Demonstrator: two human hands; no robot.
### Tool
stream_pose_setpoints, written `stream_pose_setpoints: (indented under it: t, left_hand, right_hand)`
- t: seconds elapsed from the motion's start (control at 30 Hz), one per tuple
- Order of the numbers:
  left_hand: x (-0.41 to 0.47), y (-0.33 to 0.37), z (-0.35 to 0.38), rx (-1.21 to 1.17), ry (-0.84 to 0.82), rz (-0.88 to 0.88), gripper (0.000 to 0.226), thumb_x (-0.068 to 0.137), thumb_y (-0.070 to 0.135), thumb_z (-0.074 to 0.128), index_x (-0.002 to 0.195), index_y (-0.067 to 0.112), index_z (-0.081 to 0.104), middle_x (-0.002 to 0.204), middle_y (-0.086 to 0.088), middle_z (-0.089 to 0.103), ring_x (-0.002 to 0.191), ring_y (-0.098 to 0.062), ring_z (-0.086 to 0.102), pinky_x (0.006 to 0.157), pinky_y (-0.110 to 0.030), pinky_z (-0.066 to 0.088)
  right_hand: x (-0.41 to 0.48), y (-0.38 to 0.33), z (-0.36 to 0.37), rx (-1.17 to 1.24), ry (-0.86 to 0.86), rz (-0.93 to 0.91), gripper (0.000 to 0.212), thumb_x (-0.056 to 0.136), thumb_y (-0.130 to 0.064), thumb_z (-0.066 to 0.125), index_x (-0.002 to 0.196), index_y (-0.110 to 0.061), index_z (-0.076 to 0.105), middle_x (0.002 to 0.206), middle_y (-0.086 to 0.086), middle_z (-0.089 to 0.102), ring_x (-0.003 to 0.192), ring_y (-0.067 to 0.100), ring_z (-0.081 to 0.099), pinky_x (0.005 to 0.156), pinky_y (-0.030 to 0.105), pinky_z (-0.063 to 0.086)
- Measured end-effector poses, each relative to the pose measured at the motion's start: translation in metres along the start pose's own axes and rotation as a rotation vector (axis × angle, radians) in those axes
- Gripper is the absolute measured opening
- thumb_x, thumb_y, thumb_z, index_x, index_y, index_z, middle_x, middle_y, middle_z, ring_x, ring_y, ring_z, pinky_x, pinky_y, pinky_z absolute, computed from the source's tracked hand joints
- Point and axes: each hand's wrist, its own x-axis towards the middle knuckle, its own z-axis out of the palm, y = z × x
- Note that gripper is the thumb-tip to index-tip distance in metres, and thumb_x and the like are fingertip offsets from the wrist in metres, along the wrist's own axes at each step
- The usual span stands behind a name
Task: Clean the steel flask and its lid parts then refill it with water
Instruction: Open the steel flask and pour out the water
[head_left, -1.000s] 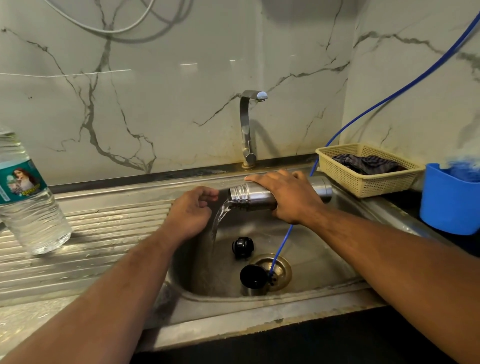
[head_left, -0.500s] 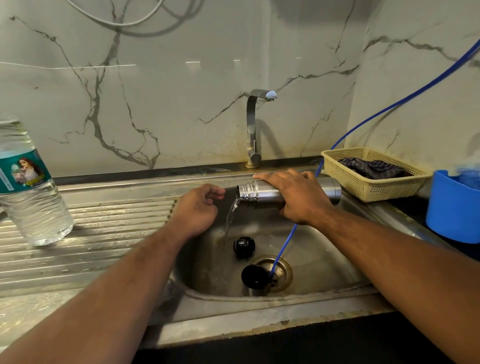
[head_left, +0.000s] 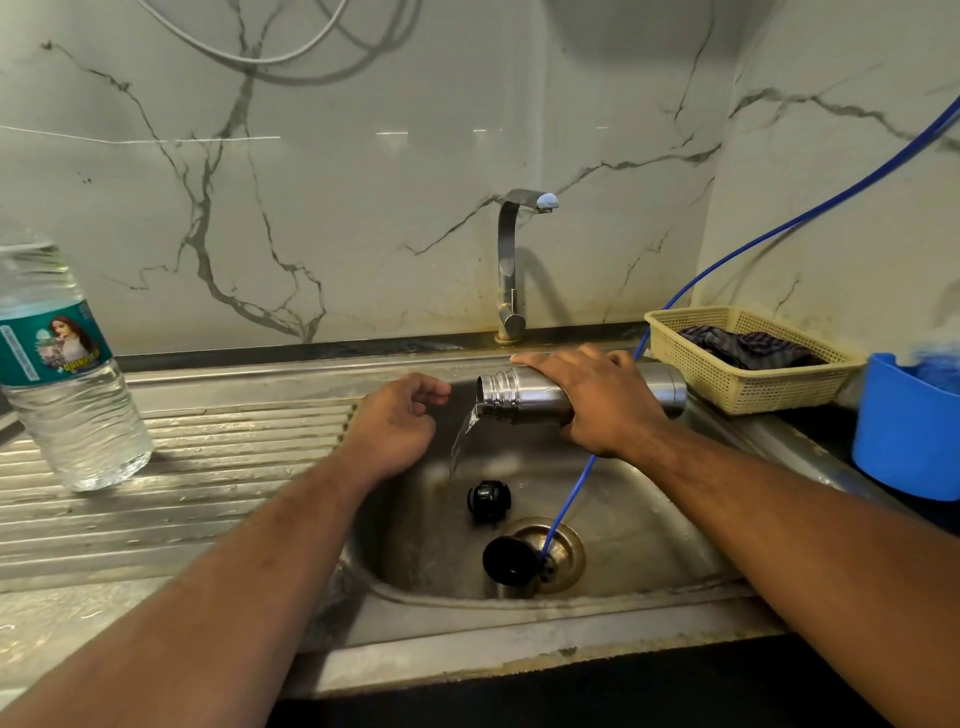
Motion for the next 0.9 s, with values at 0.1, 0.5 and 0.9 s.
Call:
stream_pose_setpoints:
  t: [0.1,0.5,0.9]
  left_hand:
    - [-0.0011,0.0016,-0.0003,0.01,0.0,0.004,0.045,0.087,-0.009,0.053,0.116,0.022,0.068,0.109,0.011,0.07,0.11,-0.01,0.062,0.091,-0.013,0.043]
    - [-0.0057,0.0044,-0.0019,0.018,-0.013,0.0,0.044,0.089,-0.009,0.053,0.117,0.022,0.067,0.11,0.011,0.069,0.11,-0.008,0.061,0.091,-0.013,0.043]
    - [-0.0075,0.0065,-0.0019,0.044,-0.015,-0.014,0.042,0.091,-0.005,0.053,0.12,0.023,0.068,0.114,0.012,0.069,0.108,-0.005,0.06,0.094,-0.018,0.042]
  right_hand:
    - [-0.0007,0.0011,-0.001,-0.006,0.009,0.0,0.103,0.077,-0.018,0.079,0.154,-0.051,0.018,0.147,-0.012,0.048,0.129,0.018,0.042,0.105,0.046,0.032]
    - [-0.0023,0.0006,-0.0048,-0.008,0.012,0.012,0.104,0.077,-0.016,0.079,0.155,-0.05,0.019,0.145,-0.011,0.048,0.13,0.018,0.041,0.107,0.046,0.031]
    - [-0.0034,-0.0016,-0.0051,-0.012,0.011,0.009,0.102,0.078,-0.012,0.077,0.155,-0.049,0.021,0.146,-0.01,0.048,0.131,0.018,0.041,0.108,0.044,0.028]
